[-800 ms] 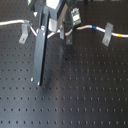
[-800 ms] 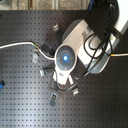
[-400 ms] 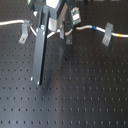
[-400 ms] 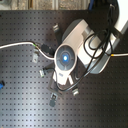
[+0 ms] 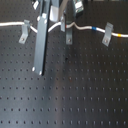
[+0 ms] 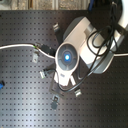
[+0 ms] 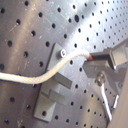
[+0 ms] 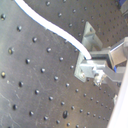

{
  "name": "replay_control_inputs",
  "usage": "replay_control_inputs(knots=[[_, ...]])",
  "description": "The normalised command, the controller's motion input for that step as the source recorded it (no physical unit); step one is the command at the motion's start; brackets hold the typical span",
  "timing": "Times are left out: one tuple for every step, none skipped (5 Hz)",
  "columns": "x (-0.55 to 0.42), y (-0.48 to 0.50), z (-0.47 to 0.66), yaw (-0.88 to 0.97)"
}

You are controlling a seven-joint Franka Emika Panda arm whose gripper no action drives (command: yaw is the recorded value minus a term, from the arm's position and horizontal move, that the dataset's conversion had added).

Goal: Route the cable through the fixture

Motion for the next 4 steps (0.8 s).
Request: replay_control_inputs(knots=[[-0.015,-0.038,0.00,0.00],[-0.181,-0.494,0.13,-0.30],[-0.072,-0.078,0.00,-0.06],[-0.062,0.018,0.11,0.06]])
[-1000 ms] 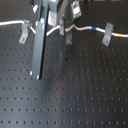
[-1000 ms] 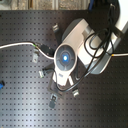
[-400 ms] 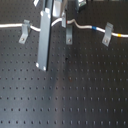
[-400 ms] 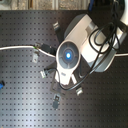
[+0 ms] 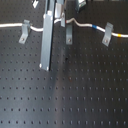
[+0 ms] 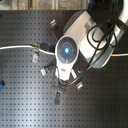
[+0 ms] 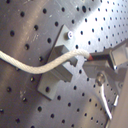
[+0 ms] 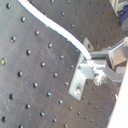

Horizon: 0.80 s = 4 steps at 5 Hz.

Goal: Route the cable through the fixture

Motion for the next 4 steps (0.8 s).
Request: replay_control_inputs(knots=[[-0.073,-0.127,0.20,0.76],[-0.013,-0.046,0.23,0.97],[-0.011,-0.031,0.25,1.00],[-0.016,-0.033,0.24,1.00]])
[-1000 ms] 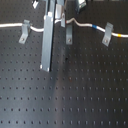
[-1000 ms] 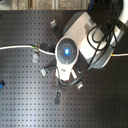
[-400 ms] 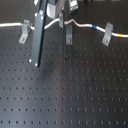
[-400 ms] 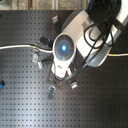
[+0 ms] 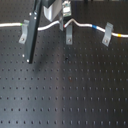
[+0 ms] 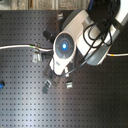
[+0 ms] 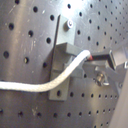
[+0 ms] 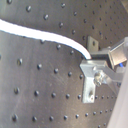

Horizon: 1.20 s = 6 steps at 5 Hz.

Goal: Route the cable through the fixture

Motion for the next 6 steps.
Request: replay_control_inputs(knots=[[-0.125,-0.014,0.19,0.85],[-0.120,-0.065,0.19,0.85],[-0.162,-0.125,0.10,0.79],[-0.054,-0.039,0.00,0.00],[-0.129,-0.087,0.05,0.85],[-0.047,-0.029,0.05,0.96]])
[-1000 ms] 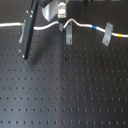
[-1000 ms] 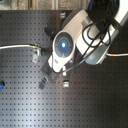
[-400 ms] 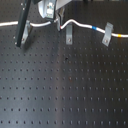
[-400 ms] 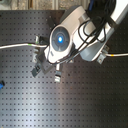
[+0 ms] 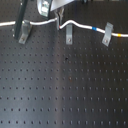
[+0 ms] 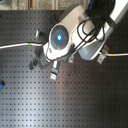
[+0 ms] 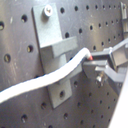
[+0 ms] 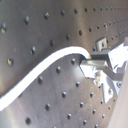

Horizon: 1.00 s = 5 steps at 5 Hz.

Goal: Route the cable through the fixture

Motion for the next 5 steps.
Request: replay_control_inputs(knots=[[0.000,0.000,0.00,0.02],[0.034,0.014,0.00,0.00],[0.265,0.083,0.16,-0.20],[0.011,-0.122,0.00,-0.22],[-0.002,-0.147,0.00,0.00]])
